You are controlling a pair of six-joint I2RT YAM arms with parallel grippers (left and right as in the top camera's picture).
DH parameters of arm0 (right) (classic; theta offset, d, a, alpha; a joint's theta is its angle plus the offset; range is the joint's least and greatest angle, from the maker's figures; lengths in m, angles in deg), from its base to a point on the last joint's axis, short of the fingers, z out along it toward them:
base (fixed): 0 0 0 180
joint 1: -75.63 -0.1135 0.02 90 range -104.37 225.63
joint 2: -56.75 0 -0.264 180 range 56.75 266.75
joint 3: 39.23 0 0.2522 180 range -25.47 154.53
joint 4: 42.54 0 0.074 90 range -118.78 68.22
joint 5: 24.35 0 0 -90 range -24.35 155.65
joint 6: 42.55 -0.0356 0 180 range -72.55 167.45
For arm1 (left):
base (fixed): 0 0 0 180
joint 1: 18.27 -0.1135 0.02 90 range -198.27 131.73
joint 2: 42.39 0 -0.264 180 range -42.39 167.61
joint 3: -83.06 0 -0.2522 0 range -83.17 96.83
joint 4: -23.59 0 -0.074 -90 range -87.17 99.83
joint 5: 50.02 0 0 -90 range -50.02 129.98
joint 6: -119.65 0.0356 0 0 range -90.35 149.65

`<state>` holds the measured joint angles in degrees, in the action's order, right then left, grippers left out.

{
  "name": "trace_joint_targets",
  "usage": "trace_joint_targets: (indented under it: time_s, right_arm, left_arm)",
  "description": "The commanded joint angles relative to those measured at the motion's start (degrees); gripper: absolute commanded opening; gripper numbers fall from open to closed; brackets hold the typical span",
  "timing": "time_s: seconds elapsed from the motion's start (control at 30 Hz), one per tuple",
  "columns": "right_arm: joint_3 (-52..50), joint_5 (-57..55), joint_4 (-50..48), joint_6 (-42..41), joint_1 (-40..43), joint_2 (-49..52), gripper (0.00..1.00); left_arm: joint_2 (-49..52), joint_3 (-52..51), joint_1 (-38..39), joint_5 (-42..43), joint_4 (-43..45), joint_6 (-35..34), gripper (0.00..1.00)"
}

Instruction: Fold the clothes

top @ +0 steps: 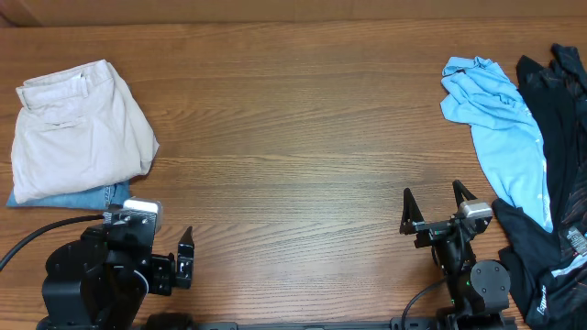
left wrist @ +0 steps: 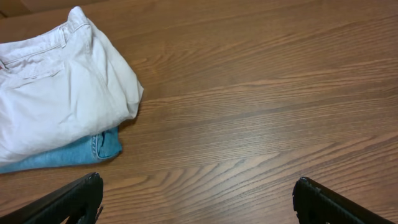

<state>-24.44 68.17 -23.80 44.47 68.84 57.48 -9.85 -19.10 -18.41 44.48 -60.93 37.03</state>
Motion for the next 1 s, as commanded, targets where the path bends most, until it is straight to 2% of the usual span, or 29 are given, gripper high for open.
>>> trace_joint_targets:
  time_s: [0.0, 0.2, 0.33, 0.7, 0.97]
  right_arm:
    - [-0.6, -0.5, -0.3, 0.2, -0.3, -0.6, 1.00]
    - [-0.6, -0.5, -0.3, 0.2, -0.3, -0.6, 1.00]
    - [-0.6, -0.5, -0.3, 0.2, -0.3, -0.6, 1.00]
    - [-0.6, -0.5, -0.3, 0.2, -0.3, -0.6, 1.00]
    - [-0.6, -0.5, -0.3, 0.2, -0.3, -0.6, 1.00]
  left_arm:
    - [-2.7, -1.2, -0.3, 0.6, 0.2, -1.0, 1.00]
    - [-8.6, -7.1, -0.3, -1.6, 1.3, -1.0, 1.00]
    - [-14.3, -15.7, -0.3, -1.5, 7.7, -1.3, 1.00]
    - [-32.6, -46.3, -0.3, 1.7, 38.2, -11.1, 1.00]
    - [-32.3, -56.5, -0.2, 2.5, 58.2, -11.3, 1.00]
